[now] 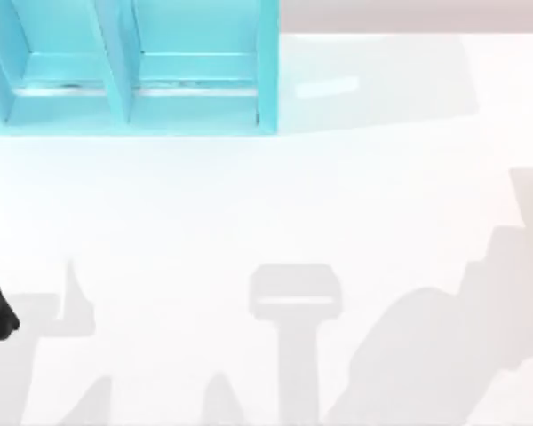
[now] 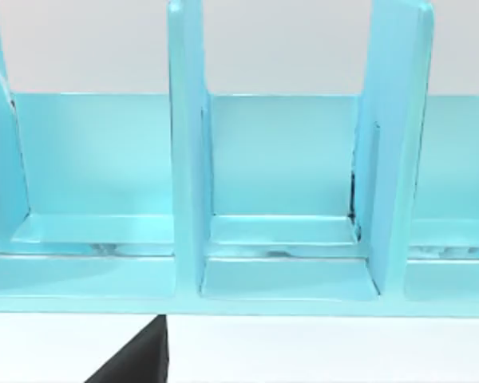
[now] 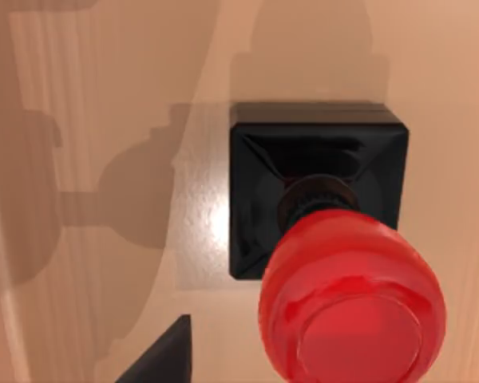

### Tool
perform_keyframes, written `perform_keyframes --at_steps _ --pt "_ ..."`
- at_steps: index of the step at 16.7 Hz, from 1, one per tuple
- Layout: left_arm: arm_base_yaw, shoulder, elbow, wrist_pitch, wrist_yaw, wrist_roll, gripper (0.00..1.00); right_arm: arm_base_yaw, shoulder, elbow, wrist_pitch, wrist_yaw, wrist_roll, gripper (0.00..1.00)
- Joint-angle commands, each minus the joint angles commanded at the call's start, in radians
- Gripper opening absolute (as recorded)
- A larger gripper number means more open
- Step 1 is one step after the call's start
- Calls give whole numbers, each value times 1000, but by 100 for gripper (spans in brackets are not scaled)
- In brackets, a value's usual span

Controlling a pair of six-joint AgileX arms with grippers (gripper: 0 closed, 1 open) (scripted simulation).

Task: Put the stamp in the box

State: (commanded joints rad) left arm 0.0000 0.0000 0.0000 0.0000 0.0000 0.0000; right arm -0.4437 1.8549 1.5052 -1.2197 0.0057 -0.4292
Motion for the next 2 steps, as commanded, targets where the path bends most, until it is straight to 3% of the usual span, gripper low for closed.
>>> perform_keyframes --at_steps 2 --pt "0 0 0 0 0 0 100 0 0 0 0 0 0 100"
